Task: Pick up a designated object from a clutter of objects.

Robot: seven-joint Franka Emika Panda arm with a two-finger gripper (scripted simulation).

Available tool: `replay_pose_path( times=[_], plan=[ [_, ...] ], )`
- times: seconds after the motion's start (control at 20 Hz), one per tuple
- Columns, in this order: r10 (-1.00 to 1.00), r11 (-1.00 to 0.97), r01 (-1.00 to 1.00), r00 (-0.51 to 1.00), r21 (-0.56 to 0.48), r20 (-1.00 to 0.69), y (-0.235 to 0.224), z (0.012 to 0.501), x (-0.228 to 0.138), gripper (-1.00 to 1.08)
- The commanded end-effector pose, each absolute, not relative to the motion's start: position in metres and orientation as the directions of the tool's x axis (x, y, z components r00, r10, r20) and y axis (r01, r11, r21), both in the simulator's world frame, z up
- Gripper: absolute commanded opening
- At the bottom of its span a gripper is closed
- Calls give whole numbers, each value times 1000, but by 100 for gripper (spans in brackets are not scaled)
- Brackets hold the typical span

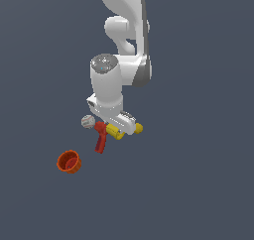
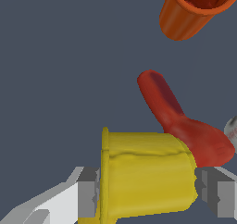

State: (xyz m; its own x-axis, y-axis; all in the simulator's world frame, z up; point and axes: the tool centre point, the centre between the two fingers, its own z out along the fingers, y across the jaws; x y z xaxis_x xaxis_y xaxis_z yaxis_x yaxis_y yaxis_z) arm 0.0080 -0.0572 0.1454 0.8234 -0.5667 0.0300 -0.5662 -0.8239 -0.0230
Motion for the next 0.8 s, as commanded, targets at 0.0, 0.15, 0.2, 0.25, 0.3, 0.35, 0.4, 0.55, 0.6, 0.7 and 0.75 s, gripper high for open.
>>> replay_pose_path(
  times=[0.0,0.15,0.2,0.25,0.3,0.35,0.4,0.55,0.6,0.7,0.75],
  plan=[
    [-569,-822,-569,822,-21,27,-75,168,3,-100],
    [-569,-822,-569,822,-19,23,-96,198,-2,-100],
    [-569,-822,-569,822,-18,21,-103,208,-4,-100],
    [-569,-822,-569,822,-18,20,-110,218,-5,-100],
    [-569,-822,-569,822,-17,19,-117,228,-7,-100],
    [-569,-822,-569,822,-16,18,-124,238,-8,-100],
    [-569,-822,-569,822,-15,16,-131,247,-10,-100],
    [-569,-822,-569,822,-12,13,-151,276,-14,-100],
    [-569,-822,-569,822,-11,11,-158,286,-15,-100],
    [-569,-822,-569,822,-9,9,-171,304,-17,-100],
    [-569,-822,-569,822,-9,8,-178,313,-18,-100]
  ],
)
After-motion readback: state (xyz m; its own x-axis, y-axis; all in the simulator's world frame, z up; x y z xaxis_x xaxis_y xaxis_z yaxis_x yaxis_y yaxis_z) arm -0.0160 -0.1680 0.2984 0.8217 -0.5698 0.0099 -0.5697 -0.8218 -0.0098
